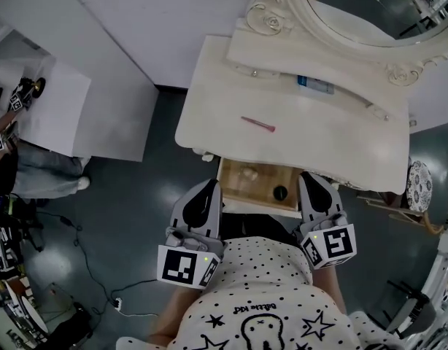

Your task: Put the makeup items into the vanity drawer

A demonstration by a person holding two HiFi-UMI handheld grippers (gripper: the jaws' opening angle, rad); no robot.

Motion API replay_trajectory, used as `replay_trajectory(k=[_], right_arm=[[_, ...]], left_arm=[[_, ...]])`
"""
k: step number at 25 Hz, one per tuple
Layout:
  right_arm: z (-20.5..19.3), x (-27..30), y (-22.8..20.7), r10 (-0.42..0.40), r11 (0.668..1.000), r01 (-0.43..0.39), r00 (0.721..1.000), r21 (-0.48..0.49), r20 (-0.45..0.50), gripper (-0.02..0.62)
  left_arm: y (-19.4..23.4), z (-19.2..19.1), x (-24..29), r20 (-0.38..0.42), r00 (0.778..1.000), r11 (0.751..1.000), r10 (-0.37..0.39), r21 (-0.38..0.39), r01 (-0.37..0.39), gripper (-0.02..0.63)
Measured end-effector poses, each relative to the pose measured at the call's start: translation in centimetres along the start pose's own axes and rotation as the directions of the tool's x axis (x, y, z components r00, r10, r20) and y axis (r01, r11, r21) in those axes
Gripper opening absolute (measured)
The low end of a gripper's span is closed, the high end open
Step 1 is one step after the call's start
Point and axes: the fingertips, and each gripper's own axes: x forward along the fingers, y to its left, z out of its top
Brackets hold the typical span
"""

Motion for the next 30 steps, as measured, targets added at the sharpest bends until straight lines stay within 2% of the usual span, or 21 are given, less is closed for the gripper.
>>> replay_trajectory(k=[4, 6, 9, 18, 21, 26, 30], right_arm=[[1.4, 2.8, -0.4, 0.03, 0.995, -0.03, 1.0, -0.098, -0.004, 0.015], [1.7, 4.5, -0.7, 0.044, 0.988, -0.046, 0.999, -0.148, -0.018, 0.056], [1.6, 7.1, -0.9, 0.058, 0.974, -0.067, 0.997, -0.216, -0.046, 0.064], [-2.1, 14.7, -1.1, 0.103, 0.918, -0.174, 0.972, -0.356, -0.21, 0.084], [-4.4, 17.0, -1.4, 0.114, 0.894, -0.223, 0.952, -0.389, -0.285, 0.097], [-8.1, 20.0, -1.7, 0.132, 0.848, -0.317, 0.902, -0.425, -0.411, 0.11], [-10.7, 21.8, -2.5, 0.133, 0.841, -0.357, 0.864, -0.406, -0.485, 0.117]], left_arm=[[0.8, -0.2, -0.5, -0.005, 1.0, 1.0, 0.011, -0.011, -0.011, -0.005], [1.2, -0.2, -0.7, -0.002, 1.0, 1.0, 0.021, -0.019, -0.021, -0.005], [1.6, -0.2, -1.2, 0.003, 0.999, 0.999, 0.032, -0.025, -0.032, -0.005], [2.8, -0.2, -2.7, 0.008, 0.998, 0.997, 0.069, -0.029, -0.069, -0.005], [3.1, -0.2, -2.9, 0.008, 0.997, 0.997, 0.078, -0.03, -0.077, -0.005], [3.4, -0.1, -3.2, 0.002, 0.996, 0.995, 0.094, -0.034, -0.094, -0.005], [3.7, -0.4, -3.0, -0.01, 0.994, 0.993, 0.109, -0.042, -0.109, -0.005]])
